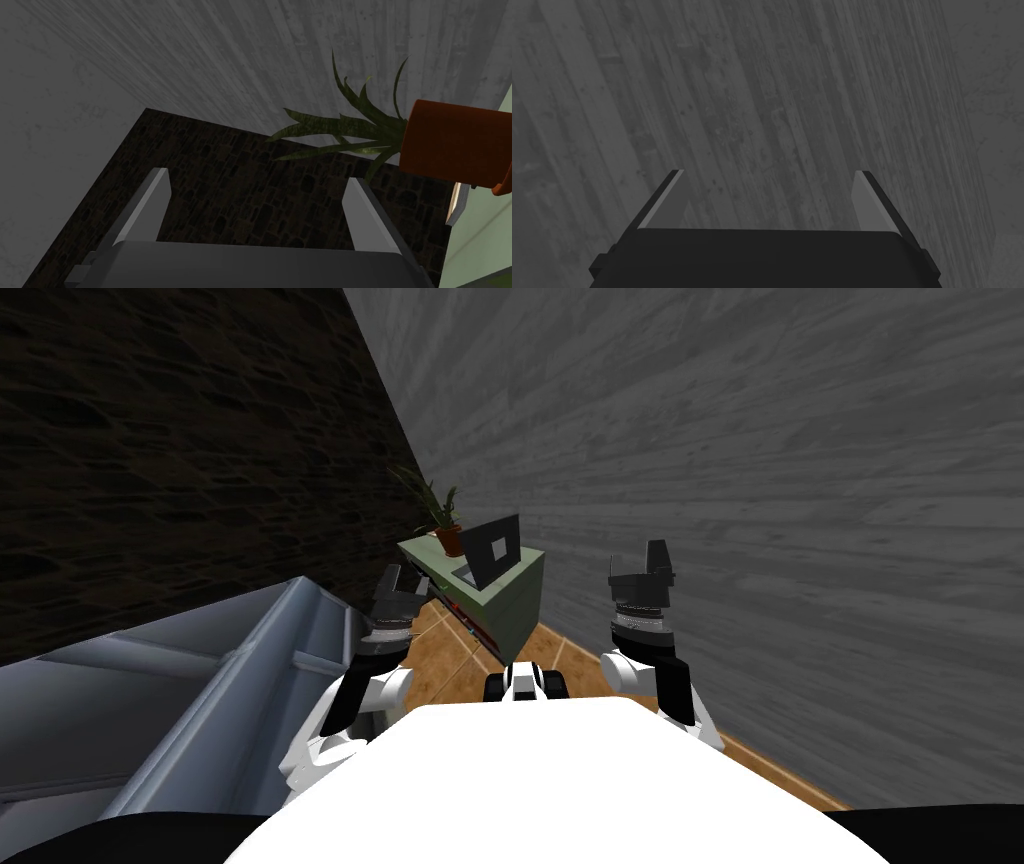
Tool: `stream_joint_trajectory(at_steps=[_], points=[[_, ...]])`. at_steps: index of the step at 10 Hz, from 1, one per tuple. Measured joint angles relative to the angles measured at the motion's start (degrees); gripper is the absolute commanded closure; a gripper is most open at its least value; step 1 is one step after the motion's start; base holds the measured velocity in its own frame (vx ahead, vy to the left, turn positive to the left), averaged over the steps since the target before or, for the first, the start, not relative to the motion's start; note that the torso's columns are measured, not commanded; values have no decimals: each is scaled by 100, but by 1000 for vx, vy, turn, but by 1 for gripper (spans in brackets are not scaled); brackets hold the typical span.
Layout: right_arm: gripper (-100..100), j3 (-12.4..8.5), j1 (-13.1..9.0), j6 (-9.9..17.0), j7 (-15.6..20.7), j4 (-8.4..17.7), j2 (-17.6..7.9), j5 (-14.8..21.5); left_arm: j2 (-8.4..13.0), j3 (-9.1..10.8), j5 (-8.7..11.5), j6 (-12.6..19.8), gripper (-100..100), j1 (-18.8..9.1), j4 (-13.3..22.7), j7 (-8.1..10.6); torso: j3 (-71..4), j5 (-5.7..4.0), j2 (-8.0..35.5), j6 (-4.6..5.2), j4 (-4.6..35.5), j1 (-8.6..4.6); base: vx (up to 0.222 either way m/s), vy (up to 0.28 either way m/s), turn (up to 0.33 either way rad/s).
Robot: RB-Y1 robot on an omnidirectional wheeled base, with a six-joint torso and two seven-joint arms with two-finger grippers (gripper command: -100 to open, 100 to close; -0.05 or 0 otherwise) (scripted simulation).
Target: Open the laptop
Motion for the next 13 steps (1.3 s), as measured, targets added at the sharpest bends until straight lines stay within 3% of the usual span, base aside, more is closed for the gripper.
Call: stream_joint_trajectory(at_steps=[13], points=[[0, 0, 0, 0, 0, 0, 0, 0, 1969, 635, 423, 1368, -100, -80, -254, 693, 0, 0, 0, 0, 0, 0, -6, 7, -90]])
